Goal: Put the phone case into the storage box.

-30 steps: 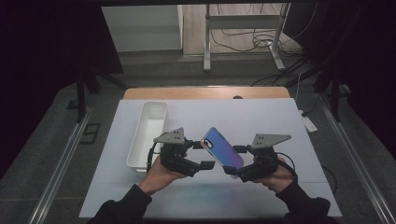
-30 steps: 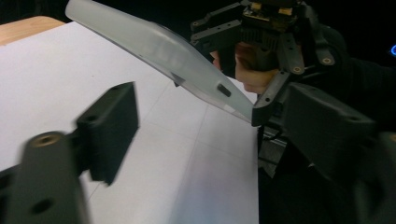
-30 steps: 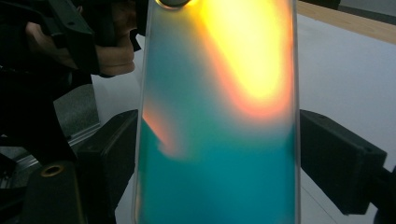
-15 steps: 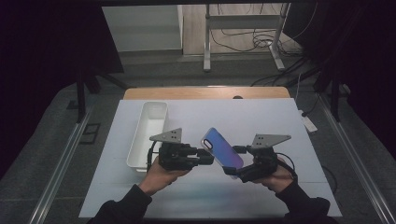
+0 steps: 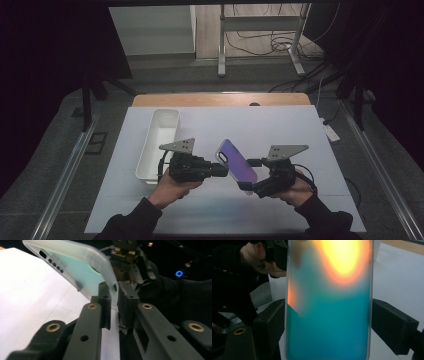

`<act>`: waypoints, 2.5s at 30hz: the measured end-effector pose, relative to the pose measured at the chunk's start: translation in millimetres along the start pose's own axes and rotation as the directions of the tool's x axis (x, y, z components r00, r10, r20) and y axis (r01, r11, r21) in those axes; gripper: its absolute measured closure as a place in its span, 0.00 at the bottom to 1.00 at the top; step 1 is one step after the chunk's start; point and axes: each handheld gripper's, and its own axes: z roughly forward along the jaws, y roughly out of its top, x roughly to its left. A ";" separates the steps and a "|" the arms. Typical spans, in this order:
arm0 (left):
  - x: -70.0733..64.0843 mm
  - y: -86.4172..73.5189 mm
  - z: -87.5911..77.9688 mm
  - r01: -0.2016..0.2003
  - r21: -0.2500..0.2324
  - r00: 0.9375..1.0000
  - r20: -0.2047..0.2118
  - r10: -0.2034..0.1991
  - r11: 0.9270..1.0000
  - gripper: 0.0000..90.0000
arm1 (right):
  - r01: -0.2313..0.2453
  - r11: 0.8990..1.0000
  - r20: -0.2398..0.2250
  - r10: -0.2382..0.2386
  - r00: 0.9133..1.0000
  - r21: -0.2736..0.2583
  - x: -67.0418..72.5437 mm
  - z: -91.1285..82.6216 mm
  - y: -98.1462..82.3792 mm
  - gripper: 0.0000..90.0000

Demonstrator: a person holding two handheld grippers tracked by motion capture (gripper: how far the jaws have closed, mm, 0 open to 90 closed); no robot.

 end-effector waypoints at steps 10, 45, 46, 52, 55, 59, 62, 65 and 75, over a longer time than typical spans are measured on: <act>-2.3 0.1 7.5 -0.034 0.040 0.998 0.052 0.032 0.999 0.98 | 0.007 0.999 -0.071 -0.004 0.997 0.048 -3.7 10.5 -5.4 0.18; -2.4 1.9 -2.0 -0.021 0.100 0.979 -0.200 0.040 0.995 0.98 | 0.005 0.992 0.032 -0.009 0.999 0.124 -6.1 8.9 -11.5 0.04; -2.3 2.0 -2.4 -0.020 0.101 0.978 -0.203 0.040 0.995 0.99 | 0.005 0.992 0.035 -0.009 0.999 0.125 -6.1 8.4 -11.9 0.04; -1.8 1.6 -3.1 -0.026 0.129 0.970 -0.236 0.056 0.991 0.98 | 0.002 0.990 0.064 -0.011 0.998 0.139 -6.9 5.4 -14.9 0.04; -1.1 2.3 -3.9 -0.023 0.129 0.967 -0.250 0.055 0.991 0.98 | 0.002 0.989 0.081 -0.014 0.997 0.150 -6.0 4.4 -16.4 0.03; -0.5 4.7 -5.2 -0.022 0.134 0.960 -0.275 0.058 0.991 0.99 | 0.008 0.987 0.108 -0.026 0.994 0.162 -5.3 2.5 -18.6 0.03; 0.2 6.2 -6.4 -0.017 0.139 0.953 -0.297 0.058 0.990 0.98 | 0.007 0.986 0.121 -0.028 0.992 0.167 -4.8 0.8 -20.0 0.03; 1.0 7.1 -7.3 -0.015 0.143 0.950 -0.307 0.059 0.990 0.98 | 0.001 0.986 0.131 -0.023 0.991 0.166 -4.2 -1.9 -21.8 0.03; 6.1 11.9 -10.9 -0.007 0.150 0.935 -0.351 0.060 0.989 0.98 | -0.023 0.987 0.179 -0.006 0.984 0.158 -2.4 -14.6 -29.1 0.01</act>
